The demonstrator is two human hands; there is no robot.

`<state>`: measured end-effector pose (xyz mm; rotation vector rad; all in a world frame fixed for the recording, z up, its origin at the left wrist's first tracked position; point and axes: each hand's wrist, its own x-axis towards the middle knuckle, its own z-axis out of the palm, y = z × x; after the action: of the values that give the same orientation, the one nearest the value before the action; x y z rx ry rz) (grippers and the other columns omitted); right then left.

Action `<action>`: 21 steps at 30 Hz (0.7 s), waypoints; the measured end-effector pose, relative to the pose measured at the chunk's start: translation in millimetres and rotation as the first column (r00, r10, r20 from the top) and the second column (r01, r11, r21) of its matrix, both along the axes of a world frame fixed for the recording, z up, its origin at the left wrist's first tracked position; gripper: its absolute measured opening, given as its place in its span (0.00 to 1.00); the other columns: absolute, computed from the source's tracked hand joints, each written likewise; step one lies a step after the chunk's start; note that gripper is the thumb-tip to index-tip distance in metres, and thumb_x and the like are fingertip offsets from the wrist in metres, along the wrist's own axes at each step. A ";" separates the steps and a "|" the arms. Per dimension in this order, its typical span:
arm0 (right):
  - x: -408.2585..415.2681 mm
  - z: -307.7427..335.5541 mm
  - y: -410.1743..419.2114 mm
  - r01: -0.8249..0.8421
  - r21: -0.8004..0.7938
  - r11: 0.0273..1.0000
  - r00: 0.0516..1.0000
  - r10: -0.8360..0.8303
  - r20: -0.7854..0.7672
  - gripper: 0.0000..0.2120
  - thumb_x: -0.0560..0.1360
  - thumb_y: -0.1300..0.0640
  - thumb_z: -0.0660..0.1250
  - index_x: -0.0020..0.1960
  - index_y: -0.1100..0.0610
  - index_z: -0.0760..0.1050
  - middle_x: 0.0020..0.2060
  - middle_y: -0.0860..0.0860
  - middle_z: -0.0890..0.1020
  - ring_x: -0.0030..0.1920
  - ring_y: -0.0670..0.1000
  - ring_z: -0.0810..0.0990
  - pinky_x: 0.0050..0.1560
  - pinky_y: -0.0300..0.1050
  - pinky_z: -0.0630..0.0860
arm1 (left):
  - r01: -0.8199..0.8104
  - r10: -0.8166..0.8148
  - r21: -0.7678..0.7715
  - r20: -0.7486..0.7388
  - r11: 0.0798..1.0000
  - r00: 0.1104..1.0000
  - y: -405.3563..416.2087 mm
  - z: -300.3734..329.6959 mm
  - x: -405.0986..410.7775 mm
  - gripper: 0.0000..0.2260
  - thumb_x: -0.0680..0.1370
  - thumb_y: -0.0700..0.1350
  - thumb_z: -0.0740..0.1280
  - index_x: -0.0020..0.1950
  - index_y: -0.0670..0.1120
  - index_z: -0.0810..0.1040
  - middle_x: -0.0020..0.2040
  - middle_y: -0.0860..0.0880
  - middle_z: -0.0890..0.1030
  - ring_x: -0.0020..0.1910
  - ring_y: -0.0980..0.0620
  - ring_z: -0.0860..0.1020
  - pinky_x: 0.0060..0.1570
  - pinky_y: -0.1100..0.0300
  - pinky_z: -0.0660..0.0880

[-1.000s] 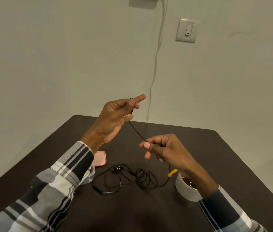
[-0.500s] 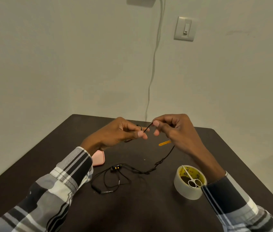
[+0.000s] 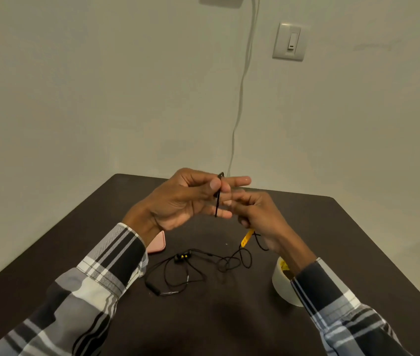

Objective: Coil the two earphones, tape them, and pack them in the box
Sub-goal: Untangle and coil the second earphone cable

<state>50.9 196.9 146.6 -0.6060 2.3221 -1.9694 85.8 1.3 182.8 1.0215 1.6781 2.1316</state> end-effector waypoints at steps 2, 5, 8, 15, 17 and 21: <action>4.4 -8.7 -4.7 -0.046 0.008 0.999 0.998 0.045 0.040 0.07 0.78 0.59 0.69 0.53 0.59 0.85 0.33 0.55 0.82 0.25 0.42 0.69 0.27 0.35 0.64 | -0.061 0.060 0.033 0.016 0.998 0.998 -1.7 1.6 -4.2 0.09 0.74 0.45 0.66 0.47 0.44 0.85 0.68 0.39 0.76 0.68 0.38 0.74 0.58 0.36 0.75; 12.9 -20.4 -10.3 -0.101 0.066 0.993 0.994 0.098 0.045 0.08 0.78 0.55 0.69 0.52 0.58 0.85 0.33 0.55 0.83 0.25 0.45 0.70 0.27 0.35 0.66 | -0.145 0.144 0.057 0.025 0.988 0.989 -4.4 1.2 -10.0 0.09 0.74 0.47 0.67 0.46 0.45 0.85 0.68 0.42 0.76 0.68 0.41 0.74 0.56 0.40 0.78; 20.3 -27.4 -13.8 -0.127 0.110 0.986 0.992 0.125 0.022 0.09 0.79 0.54 0.69 0.53 0.58 0.85 0.32 0.54 0.83 0.25 0.46 0.71 0.28 0.35 0.68 | -0.228 0.227 0.040 0.013 0.973 0.974 -8.6 -3.0 -14.4 0.10 0.72 0.49 0.70 0.48 0.46 0.85 0.68 0.45 0.77 0.68 0.43 0.74 0.57 0.40 0.77; 30.0 -12.6 -2.3 -0.079 0.247 0.966 0.989 0.106 -0.099 0.09 0.79 0.57 0.69 0.47 0.61 0.84 0.31 0.53 0.84 0.29 0.50 0.80 0.34 0.40 0.77 | -0.448 0.402 -0.205 -0.231 0.870 0.886 -12.6 -11.4 -19.5 0.11 0.75 0.45 0.68 0.52 0.39 0.83 0.61 0.44 0.82 0.67 0.58 0.74 0.60 0.56 0.76; 29.4 -6.3 2.5 -0.013 0.278 0.960 0.980 0.067 -0.187 0.08 0.78 0.55 0.70 0.44 0.57 0.85 0.32 0.52 0.85 0.33 0.60 0.81 0.37 0.52 0.78 | -0.479 0.386 -0.271 -0.332 0.835 0.861 -9.8 -11.3 -19.9 0.09 0.76 0.44 0.69 0.50 0.41 0.84 0.55 0.43 0.84 0.68 0.60 0.73 0.65 0.60 0.71; 25.5 7.4 11.3 0.087 0.258 0.962 0.956 -0.008 -0.293 0.05 0.77 0.54 0.71 0.45 0.52 0.85 0.31 0.50 0.84 0.35 0.59 0.82 0.38 0.48 0.75 | -0.484 0.262 -0.479 -0.457 0.733 0.850 -6.3 -14.2 -26.7 0.16 0.77 0.56 0.68 0.48 0.43 0.85 0.46 0.37 0.82 0.59 0.55 0.74 0.70 0.45 0.67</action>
<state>76.4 208.2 154.0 -0.8723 2.7359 -1.6302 59.1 -5.0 168.6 0.9599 2.7016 1.4578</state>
